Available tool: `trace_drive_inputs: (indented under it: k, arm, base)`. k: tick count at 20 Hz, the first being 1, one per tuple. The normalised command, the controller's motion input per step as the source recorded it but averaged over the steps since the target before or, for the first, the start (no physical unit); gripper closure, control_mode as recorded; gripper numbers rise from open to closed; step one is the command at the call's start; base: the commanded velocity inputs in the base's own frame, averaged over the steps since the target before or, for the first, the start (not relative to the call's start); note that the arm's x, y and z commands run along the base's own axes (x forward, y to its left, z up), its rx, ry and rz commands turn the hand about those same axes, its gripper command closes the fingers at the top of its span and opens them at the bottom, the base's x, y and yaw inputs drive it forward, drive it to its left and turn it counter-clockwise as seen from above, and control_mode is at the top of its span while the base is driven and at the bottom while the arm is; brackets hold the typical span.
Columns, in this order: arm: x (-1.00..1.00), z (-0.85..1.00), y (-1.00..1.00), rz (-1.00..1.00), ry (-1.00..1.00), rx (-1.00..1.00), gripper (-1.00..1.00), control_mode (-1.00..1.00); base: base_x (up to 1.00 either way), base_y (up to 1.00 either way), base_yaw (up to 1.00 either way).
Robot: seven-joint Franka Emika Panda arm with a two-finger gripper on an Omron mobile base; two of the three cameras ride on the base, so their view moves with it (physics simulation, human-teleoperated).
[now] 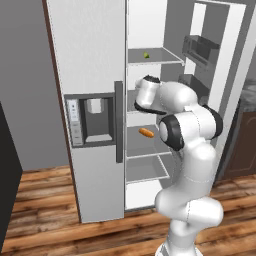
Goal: Take the lemon wedge from the fridge and place it on the plate with fish on the dining counter.
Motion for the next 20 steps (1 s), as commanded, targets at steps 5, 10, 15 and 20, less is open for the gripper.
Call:
trace_drive_inputs:
  k: [5,10,15,20]
  arm:
    - [-1.00,0.00,-1.00,-0.37,-0.01,0.26,-1.00,-1.00]
    - [-0.18,0.02,-0.12,-0.05,-0.02,0.04,-1.00,-1.00]
    - [-0.73,0.07,0.84,0.16,0.00,-0.05,-1.00,-1.00]
    - [-0.35,0.43,0.99,0.40,0.17,-0.02,-1.00,-1.00]
  base:
    - [0.00,0.00,0.00]
    - [0.00,0.00,0.00]
    - [0.00,0.00,0.00]
    - [0.00,0.00,0.00]
